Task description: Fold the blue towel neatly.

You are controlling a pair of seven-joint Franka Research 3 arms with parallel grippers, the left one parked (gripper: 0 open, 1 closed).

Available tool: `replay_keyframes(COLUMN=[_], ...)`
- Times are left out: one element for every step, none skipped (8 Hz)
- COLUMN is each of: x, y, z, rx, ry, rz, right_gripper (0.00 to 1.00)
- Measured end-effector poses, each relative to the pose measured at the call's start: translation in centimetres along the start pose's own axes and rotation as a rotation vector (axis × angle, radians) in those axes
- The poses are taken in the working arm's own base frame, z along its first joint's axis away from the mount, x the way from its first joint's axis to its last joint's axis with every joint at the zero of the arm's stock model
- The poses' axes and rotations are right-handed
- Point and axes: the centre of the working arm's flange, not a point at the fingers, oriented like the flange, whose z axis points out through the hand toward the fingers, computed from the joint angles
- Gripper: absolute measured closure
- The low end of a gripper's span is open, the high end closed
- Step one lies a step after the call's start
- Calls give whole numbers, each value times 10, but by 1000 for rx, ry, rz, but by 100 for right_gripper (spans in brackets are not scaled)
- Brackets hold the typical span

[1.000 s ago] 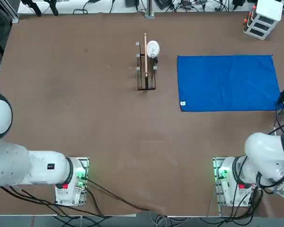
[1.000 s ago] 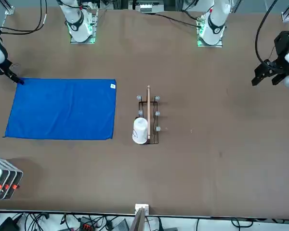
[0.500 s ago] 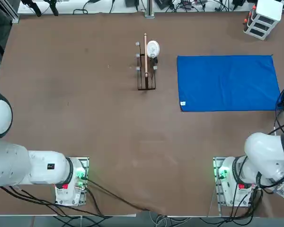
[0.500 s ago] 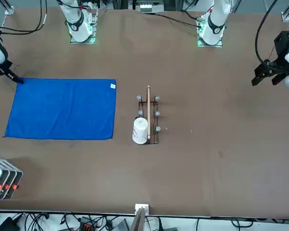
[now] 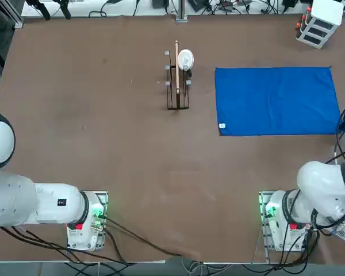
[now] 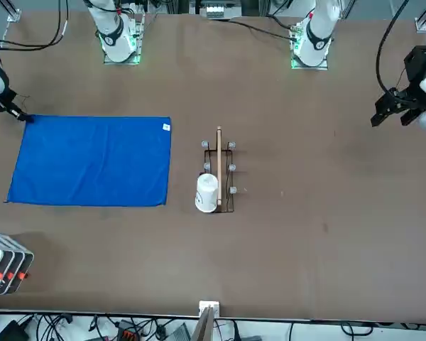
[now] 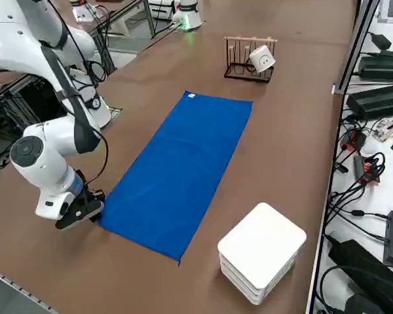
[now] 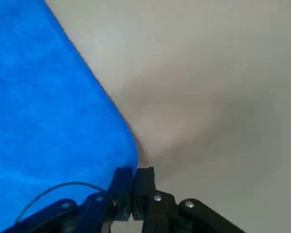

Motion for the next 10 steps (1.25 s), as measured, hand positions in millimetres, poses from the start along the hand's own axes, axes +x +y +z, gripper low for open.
replay_keyframes(x=[3, 4, 2, -1, -6, -13, -23, -34, -48, -64], y=[-10, -29, -59, -96, -136, -181, -222, -257, -291, -327], z=[-15, -34, -56, -75, -91, -102, -109, -112, -114, -112], rx=[8, 17, 23, 24, 21, 14, 5, -5, -14, -25], ry=[-12, -35, -71, -106, -134, -153, -169, -182, -195, -208], rz=[-21, -59, -113, -177, -249, -325, -396, -461, -528, -600], right_gripper=[97, 97, 97, 97, 97, 97, 97, 97, 97, 97])
